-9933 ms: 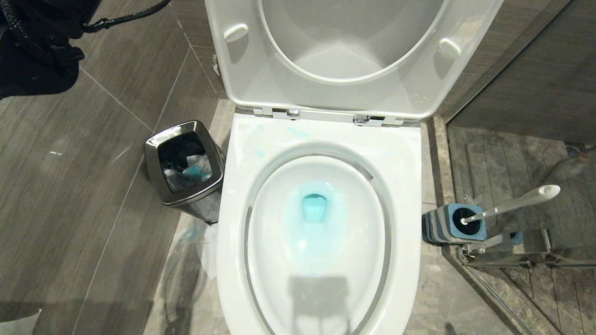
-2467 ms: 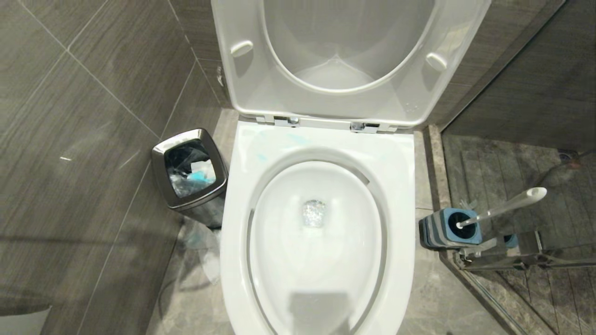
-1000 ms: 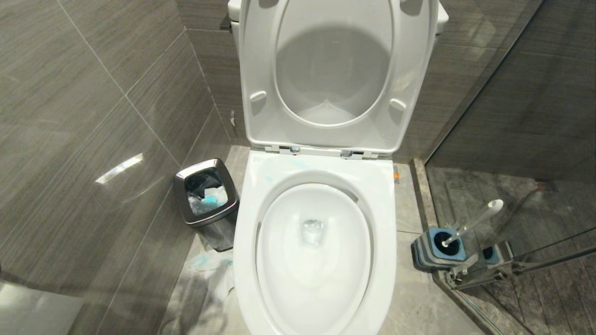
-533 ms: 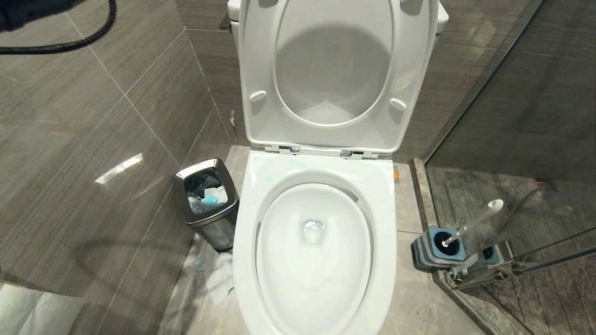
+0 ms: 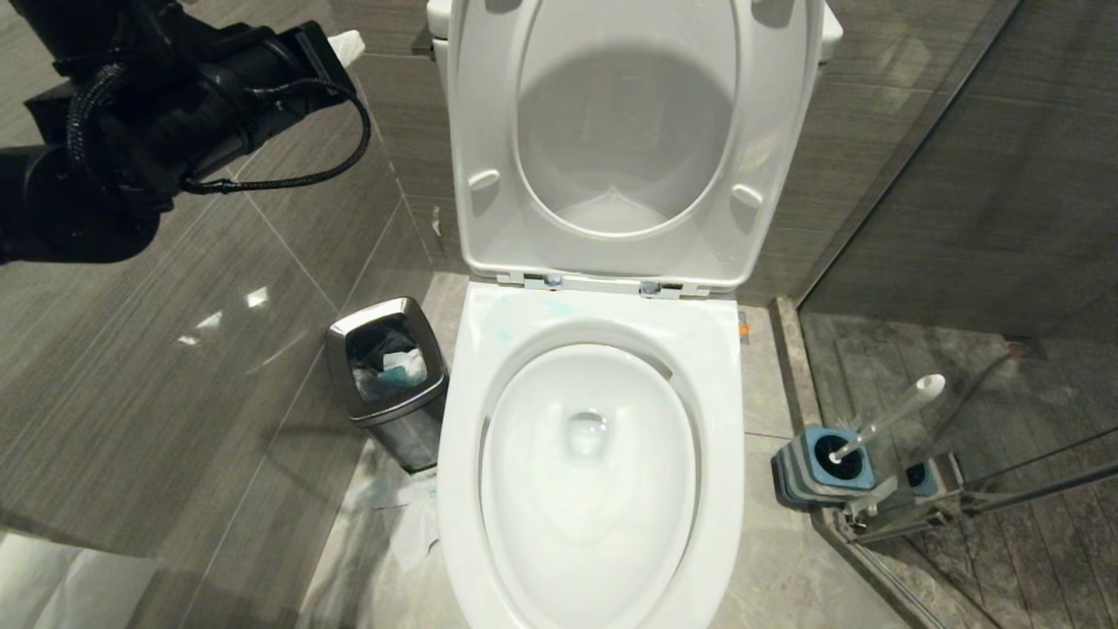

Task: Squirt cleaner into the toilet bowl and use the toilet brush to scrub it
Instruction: Close the toilet lid

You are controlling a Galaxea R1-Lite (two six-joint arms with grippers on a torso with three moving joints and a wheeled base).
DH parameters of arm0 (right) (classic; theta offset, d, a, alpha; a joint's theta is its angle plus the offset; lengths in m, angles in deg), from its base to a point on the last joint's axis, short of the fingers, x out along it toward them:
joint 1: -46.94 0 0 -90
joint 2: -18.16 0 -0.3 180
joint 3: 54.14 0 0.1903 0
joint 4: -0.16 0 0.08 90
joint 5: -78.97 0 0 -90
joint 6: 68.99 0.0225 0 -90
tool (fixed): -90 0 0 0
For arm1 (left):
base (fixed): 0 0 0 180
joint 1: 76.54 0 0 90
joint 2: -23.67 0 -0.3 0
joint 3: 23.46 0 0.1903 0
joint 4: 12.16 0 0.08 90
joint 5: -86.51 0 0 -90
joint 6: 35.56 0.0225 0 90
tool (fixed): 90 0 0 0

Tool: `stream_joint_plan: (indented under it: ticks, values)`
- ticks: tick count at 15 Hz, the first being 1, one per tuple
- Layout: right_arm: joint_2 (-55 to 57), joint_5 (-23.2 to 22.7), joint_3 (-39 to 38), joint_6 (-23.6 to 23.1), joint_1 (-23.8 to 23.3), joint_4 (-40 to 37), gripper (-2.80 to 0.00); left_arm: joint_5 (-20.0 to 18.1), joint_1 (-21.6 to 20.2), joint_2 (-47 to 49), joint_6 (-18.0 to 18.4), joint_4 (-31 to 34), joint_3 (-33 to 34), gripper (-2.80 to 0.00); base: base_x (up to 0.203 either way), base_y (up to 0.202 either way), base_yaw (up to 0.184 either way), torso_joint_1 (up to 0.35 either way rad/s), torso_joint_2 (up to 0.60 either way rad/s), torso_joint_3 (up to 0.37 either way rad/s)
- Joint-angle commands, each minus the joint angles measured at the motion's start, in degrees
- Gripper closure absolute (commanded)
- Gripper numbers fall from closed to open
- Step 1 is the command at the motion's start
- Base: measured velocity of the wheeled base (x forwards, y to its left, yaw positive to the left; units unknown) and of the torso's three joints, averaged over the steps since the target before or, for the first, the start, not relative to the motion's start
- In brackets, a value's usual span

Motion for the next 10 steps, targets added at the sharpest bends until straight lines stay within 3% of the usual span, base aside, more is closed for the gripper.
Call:
stream_joint_plan:
  ticks: [1,4,7,8,10]
  values:
    - [0.05,0.05,-0.02,-0.01,0.01,0.01,0.00,0.05,-0.02,4.82,-0.07,-0.17,-3.38,0.00,0.000,0.000,0.000,0.000,0.00,0.000]
    - [0.05,0.07,0.00,-0.01,0.01,0.01,0.00,0.21,0.01,8.32,0.67,1.90,-9.38,0.00,0.000,0.000,0.000,0.000,0.00,0.000]
    - [0.05,0.06,-0.02,-0.01,0.01,0.01,0.00,0.58,-0.01,11.11,3.25,10.74,-18.55,0.00,0.000,0.000,0.000,0.000,0.00,0.000]
    - [0.05,0.07,0.00,-0.01,0.01,0.01,0.00,0.63,-0.20,11.90,5.38,14.24,-19.03,0.00,0.000,0.000,0.000,0.000,0.00,0.000]
    - [0.05,-0.02,0.00,-0.01,0.01,0.01,0.00,0.66,-0.63,12.65,6.15,14.61,-18.88,0.00,0.000,0.000,0.000,0.000,0.00,0.000]
